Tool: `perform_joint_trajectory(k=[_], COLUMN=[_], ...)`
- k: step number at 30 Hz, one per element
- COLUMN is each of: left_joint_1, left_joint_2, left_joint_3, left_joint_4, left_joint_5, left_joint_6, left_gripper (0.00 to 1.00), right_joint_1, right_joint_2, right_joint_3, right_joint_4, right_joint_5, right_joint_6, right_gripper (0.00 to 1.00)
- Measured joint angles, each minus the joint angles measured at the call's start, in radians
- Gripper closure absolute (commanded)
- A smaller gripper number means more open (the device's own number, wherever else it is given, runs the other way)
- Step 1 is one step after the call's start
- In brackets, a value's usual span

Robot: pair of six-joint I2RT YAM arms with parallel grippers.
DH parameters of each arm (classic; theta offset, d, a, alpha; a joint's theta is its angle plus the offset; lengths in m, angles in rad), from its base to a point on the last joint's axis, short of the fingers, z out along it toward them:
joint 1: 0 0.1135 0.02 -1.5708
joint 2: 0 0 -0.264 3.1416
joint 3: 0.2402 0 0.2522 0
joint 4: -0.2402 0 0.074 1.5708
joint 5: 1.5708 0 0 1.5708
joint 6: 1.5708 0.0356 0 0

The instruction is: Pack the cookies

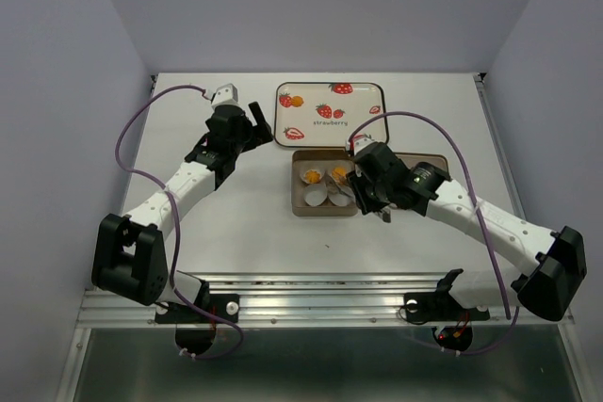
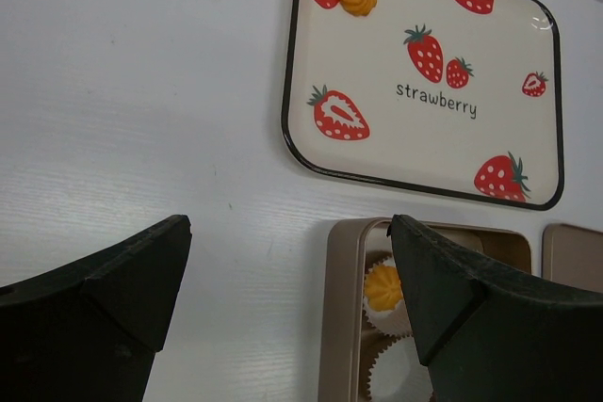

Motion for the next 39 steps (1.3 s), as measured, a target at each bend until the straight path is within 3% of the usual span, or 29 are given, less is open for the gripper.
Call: perform_joint_trajectory(k=[12, 39], left_joint_1=[0.000, -0.007], left_joint_2=[0.000, 0.000], left_joint_3=[0.000, 0.000], left_joint_4=[0.000, 0.000], left_joint_5=[-0.005, -0.018], left_joint_6=[0.000, 0.000], left_gripper=[0.01, 0.01], right_joint_1=[0.000, 0.000], right_joint_2=[-0.007, -0.032], right_joint_3=[-0.043, -0.052], right_joint_4=[0.003, -0.016], right_joint_5=[-0.004, -0.004], right_joint_6=[0.002, 0.032], right_gripper=[0.64, 0.49])
